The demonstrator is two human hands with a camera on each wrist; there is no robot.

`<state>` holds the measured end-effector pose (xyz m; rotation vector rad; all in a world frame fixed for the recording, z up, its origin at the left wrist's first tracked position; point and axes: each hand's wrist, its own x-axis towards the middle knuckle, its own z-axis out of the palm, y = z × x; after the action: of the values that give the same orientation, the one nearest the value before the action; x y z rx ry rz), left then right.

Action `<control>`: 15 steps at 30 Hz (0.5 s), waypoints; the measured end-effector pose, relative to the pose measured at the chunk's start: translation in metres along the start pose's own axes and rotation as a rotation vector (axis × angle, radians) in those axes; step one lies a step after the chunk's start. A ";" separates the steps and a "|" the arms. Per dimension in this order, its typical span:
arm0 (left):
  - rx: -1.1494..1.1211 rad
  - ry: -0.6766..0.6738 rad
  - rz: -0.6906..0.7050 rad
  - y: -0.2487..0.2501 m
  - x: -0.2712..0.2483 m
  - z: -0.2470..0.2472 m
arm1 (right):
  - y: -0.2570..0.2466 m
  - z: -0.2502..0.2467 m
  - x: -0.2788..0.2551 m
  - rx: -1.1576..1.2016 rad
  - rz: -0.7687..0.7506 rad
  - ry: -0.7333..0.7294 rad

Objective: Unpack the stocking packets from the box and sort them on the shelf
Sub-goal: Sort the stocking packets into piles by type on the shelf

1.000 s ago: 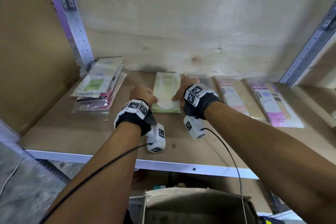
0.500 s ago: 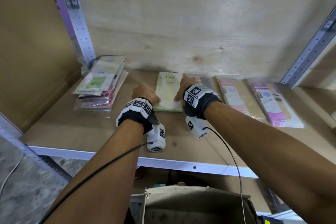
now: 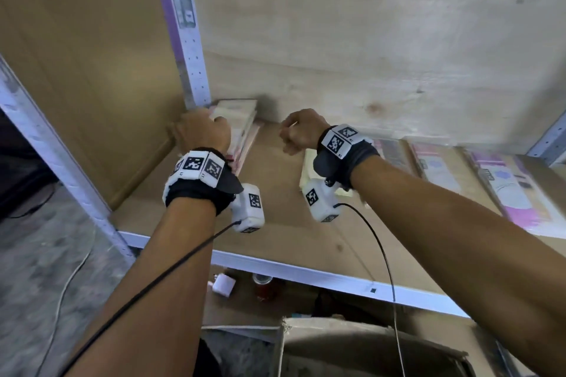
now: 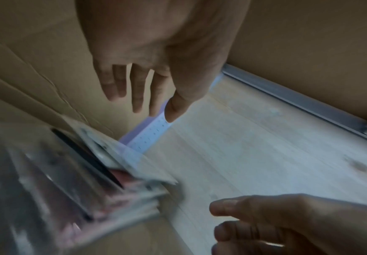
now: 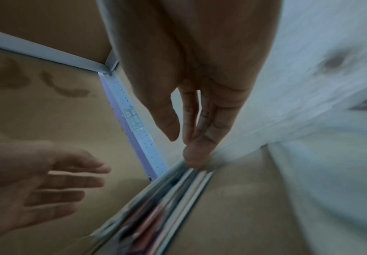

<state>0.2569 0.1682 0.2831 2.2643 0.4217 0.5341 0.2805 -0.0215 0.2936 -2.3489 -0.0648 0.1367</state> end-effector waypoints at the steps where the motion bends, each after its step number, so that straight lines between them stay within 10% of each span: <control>1: 0.063 -0.033 -0.031 -0.009 0.005 -0.007 | -0.011 0.009 0.001 0.070 0.006 -0.041; 8: 0.093 -0.331 -0.038 -0.032 0.002 -0.019 | -0.043 0.065 0.018 0.183 -0.044 -0.091; 15: 0.081 -0.323 0.069 -0.028 -0.010 -0.018 | -0.033 0.075 0.011 0.264 0.024 -0.043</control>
<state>0.2351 0.1930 0.2713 2.3958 0.2056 0.1804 0.2823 0.0554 0.2636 -2.0841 -0.0373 0.1959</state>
